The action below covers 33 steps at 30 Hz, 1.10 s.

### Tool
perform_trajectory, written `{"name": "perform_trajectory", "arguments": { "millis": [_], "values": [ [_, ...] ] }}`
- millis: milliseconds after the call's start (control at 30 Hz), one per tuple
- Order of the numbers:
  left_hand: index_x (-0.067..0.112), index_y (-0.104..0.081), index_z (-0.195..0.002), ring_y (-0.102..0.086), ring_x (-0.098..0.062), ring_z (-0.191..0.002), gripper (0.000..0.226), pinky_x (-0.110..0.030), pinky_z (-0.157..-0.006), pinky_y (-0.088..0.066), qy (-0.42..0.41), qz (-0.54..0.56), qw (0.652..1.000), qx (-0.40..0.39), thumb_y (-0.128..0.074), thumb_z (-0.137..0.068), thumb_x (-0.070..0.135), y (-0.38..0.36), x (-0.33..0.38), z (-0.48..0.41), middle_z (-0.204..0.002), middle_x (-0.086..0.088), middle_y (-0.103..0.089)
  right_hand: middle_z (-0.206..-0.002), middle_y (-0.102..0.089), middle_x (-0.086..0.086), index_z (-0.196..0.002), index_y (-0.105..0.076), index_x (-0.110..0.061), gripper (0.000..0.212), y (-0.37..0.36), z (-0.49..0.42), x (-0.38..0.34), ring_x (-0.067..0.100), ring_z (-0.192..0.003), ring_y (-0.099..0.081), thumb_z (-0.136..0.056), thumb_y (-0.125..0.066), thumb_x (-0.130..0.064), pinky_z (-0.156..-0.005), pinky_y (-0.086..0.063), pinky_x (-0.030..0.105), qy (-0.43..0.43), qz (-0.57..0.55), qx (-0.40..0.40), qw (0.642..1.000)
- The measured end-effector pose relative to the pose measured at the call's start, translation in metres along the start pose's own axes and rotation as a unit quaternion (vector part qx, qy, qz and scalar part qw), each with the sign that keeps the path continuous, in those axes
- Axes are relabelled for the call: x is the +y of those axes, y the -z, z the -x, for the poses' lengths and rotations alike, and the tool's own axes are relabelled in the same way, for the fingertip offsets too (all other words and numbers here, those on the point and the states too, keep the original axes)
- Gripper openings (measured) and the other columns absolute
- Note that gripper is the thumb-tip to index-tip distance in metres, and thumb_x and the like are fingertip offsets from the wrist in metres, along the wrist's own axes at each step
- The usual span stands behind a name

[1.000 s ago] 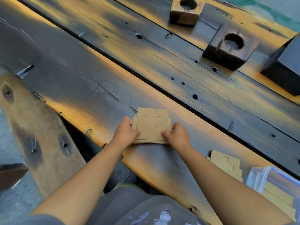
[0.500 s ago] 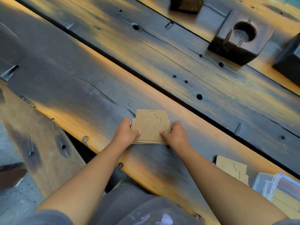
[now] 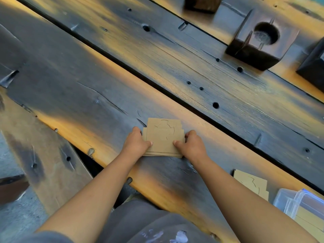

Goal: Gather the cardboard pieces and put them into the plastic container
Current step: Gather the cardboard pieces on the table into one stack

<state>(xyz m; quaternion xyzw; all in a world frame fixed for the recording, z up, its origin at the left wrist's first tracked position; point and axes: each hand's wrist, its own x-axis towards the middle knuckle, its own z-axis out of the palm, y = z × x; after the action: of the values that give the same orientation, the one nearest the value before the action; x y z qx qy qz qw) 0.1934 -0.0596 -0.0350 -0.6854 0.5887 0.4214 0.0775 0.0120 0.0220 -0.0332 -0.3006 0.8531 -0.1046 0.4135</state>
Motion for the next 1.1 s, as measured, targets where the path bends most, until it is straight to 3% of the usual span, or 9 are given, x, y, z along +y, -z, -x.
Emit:
{"name": "perform_trajectory", "arguments": {
  "millis": [200, 400, 633, 733, 800, 967, 1100],
  "values": [
    [0.011, -0.047, -0.129, -0.054, -0.022, -0.099, 0.061, -0.031, -0.076, -0.040, 0.026, 0.035, 0.999, -0.001, -0.076, -0.080, 0.035, 0.000, 0.000, 0.004, -0.124, -0.008, -0.058, -0.109, -0.058, 0.007, -0.109, -0.048, -0.015, 0.046, 0.001, -0.002, 0.002, 0.025, -0.094, -0.059, -0.080, -0.071, -0.043, -0.077, -0.051, 0.039, -0.005, -0.015, 0.009, 1.000],
    [0.010, -0.054, -0.116, -0.064, -0.027, -0.102, 0.049, -0.044, -0.088, -0.056, 0.037, 0.081, 0.996, -0.033, -0.077, -0.079, 0.030, 0.002, 0.003, 0.004, -0.112, -0.007, -0.065, -0.103, -0.062, 0.004, -0.109, -0.053, -0.012, 0.045, 0.000, -0.007, 0.003, 0.022, -0.088, -0.057, -0.081, -0.071, -0.042, -0.068, -0.041, 0.032, -0.023, -0.044, -0.018, 0.999],
    [0.003, -0.060, -0.110, -0.066, -0.027, -0.101, 0.042, -0.044, -0.090, -0.056, 0.041, 0.113, 0.991, -0.056, -0.078, -0.078, 0.024, -0.006, 0.006, 0.007, -0.110, -0.011, -0.069, -0.094, -0.057, -0.001, -0.102, -0.050, -0.015, 0.039, 0.003, -0.008, 0.009, 0.018, -0.083, -0.057, -0.079, -0.074, -0.037, -0.069, -0.048, 0.035, -0.036, -0.078, -0.034, 0.996],
    [0.003, -0.057, -0.110, -0.066, -0.025, -0.100, 0.044, -0.041, -0.084, -0.057, 0.037, 0.121, 0.990, -0.064, -0.079, -0.078, 0.024, -0.014, 0.008, 0.013, -0.108, -0.009, -0.067, -0.088, -0.055, -0.004, -0.099, -0.049, -0.017, 0.035, 0.009, -0.002, 0.020, 0.018, -0.084, -0.057, -0.080, -0.074, -0.034, -0.073, -0.052, 0.039, -0.045, -0.090, -0.032, 0.994],
    [0.006, -0.055, -0.108, -0.065, -0.021, -0.095, 0.042, -0.033, -0.069, -0.053, 0.028, 0.126, 0.989, -0.069, -0.079, -0.078, 0.024, -0.020, 0.011, 0.018, -0.107, -0.006, -0.066, -0.087, -0.056, -0.006, -0.093, -0.049, -0.020, 0.031, 0.013, 0.002, 0.030, 0.017, -0.082, -0.058, -0.080, -0.074, -0.032, -0.074, -0.054, 0.040, -0.050, -0.108, -0.019, 0.993],
    [0.020, -0.048, -0.086, -0.060, -0.006, -0.077, 0.033, -0.023, -0.054, -0.042, -0.014, 0.125, 0.988, -0.092, -0.080, -0.078, 0.023, -0.037, 0.027, 0.036, -0.090, 0.004, -0.064, -0.083, -0.055, -0.008, -0.081, -0.044, -0.027, 0.029, 0.031, 0.024, 0.067, 0.007, -0.071, -0.052, -0.080, -0.073, -0.031, -0.057, -0.040, 0.028, -0.061, -0.138, 0.010, 0.988],
    [0.020, -0.048, -0.087, -0.064, -0.010, -0.082, 0.034, -0.027, -0.062, -0.050, -0.042, 0.110, 0.985, -0.122, -0.080, -0.076, 0.022, -0.057, 0.045, 0.055, -0.093, 0.000, -0.067, -0.082, -0.056, -0.006, -0.090, -0.048, -0.021, 0.027, 0.043, 0.047, 0.103, 0.017, -0.081, -0.058, -0.081, -0.073, -0.025, -0.077, -0.048, 0.038, -0.077, -0.195, 0.043, 0.977]
  ]
}}
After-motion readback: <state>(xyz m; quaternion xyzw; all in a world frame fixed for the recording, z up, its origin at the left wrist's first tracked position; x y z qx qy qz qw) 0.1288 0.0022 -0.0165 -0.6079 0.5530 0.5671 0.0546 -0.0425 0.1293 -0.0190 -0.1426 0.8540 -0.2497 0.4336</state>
